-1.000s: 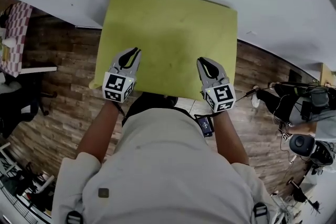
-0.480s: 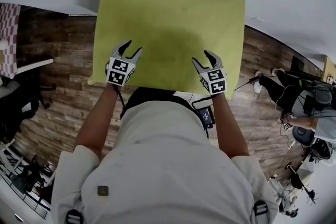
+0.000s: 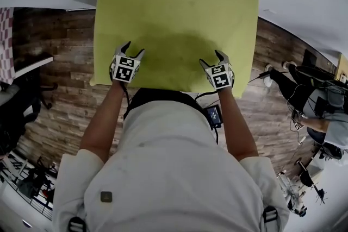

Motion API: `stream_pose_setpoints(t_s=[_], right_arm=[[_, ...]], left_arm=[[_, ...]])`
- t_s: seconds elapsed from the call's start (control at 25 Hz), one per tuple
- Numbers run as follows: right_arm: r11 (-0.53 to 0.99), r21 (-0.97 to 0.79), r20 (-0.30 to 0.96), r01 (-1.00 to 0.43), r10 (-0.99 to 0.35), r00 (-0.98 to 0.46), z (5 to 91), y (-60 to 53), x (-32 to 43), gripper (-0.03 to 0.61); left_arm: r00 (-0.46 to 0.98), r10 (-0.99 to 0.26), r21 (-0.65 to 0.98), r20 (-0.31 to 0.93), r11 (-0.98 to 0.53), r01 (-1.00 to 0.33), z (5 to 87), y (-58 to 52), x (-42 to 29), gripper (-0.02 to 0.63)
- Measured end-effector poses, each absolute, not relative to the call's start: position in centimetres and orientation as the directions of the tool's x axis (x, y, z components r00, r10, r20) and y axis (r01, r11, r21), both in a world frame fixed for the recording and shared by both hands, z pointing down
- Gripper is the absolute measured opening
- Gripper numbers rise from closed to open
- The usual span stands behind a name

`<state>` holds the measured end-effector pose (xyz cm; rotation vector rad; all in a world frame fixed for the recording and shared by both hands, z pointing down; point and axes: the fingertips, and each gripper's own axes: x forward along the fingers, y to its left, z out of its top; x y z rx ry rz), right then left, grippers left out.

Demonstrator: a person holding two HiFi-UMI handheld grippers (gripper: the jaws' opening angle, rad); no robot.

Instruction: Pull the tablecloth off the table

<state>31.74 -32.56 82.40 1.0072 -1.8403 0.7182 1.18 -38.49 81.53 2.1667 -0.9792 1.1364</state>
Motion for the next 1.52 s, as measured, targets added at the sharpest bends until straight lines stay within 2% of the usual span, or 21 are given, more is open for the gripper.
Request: stream_pose_setpoints(t_s=[0.24,0.52,0.8,0.96,1.04,1.08,1.12,1.52], right_arm=[[0.483,-0.067,0.919,-0.873,-0.312,-0.243,83.8,-32.3,32.0,0.367],[0.494,-0.065,0.933,-0.867,-0.279,-0.229,83.7,-32.4,31.8,0.345],[0.516,-0.069,0.92,-0.854,-0.298,-0.254,83.3,-32.9,30.6,0.194],[0.562,-0.065,0.913,-0.824,-0.3,-0.277,83.1,-33.6,29.4,0.065],[0.577,-0.065,0.908,-0.814,-0.304,-0.288,83.3,-33.8,29.1,0.025],[0.58,-0.066,0.907,-0.812,-0.305,-0.292,83.3,-33.8,29.0,0.02],[0.581,-0.067,0.905,-0.811,-0.307,-0.295,83.4,-33.8,28.9,0.018],[0.531,-0.075,0.872,-0.844,-0.376,-0.314,80.1,-33.7,29.7,0.015]], left_arm=[[0.363,-0.335,0.087,0.869,-0.619,-0.781,83.8,-38.3,0.9,0.324],[0.351,-0.342,0.08,0.872,-0.607,-0.79,83.8,-38.3,1.2,0.314],[0.348,-0.333,0.107,0.876,-0.57,-0.814,83.3,-38.6,0.5,0.178],[0.355,-0.316,0.109,0.879,-0.593,-0.798,83.3,-39.1,1.0,0.102],[0.363,-0.313,0.114,0.878,-0.599,-0.792,83.4,-39.3,1.6,0.044],[0.365,-0.316,0.113,0.876,-0.601,-0.791,83.4,-39.3,1.8,0.008],[0.364,-0.321,0.109,0.874,-0.601,-0.792,83.4,-39.3,1.9,0.003],[0.393,-0.392,0.13,0.832,-0.552,-0.824,80.3,-39.2,2.5,0.003]])
